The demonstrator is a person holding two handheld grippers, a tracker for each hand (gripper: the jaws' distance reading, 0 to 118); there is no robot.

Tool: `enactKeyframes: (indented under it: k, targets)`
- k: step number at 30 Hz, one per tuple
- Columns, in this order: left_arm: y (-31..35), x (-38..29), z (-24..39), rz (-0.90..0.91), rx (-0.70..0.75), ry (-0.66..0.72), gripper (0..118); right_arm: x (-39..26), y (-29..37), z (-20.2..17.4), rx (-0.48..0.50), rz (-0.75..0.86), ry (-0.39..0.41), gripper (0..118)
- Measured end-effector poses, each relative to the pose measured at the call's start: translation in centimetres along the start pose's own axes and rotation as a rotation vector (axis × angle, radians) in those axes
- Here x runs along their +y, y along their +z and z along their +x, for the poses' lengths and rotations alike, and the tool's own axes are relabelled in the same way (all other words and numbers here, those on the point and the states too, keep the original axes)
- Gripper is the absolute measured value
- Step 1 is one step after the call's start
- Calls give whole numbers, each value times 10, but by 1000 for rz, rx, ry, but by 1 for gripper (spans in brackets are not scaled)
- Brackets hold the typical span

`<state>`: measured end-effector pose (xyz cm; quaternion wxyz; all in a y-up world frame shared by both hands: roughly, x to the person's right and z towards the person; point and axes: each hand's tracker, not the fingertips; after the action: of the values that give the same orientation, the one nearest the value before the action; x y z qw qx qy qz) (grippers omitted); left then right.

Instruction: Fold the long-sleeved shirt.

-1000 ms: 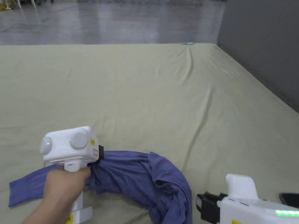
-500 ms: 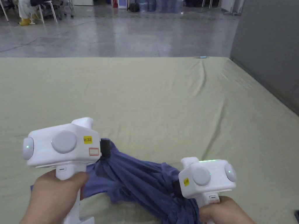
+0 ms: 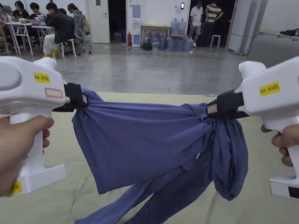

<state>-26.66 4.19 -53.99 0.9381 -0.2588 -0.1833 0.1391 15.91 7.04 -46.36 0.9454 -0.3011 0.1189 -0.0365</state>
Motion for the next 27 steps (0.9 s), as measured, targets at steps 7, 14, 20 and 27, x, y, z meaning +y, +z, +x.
enactKeyframes:
  k: [7, 14, 20, 27]
  targets:
    - [0, 140, 41, 130, 61, -114, 0, 151, 0, -27, -128, 81, 69, 13]
    - [-9, 201, 66, 183, 86, -100, 0, 227, 3, -39, -234, 187, 109, 13]
    - [-59, 174, 41, 114, 88, -114, 0, 189, -37, -20, -236, 103, 105, 13]
    - [-146, 22, -19, -209, 116, -72, 0, 16, -159, 22, -205, -141, 32, 13]
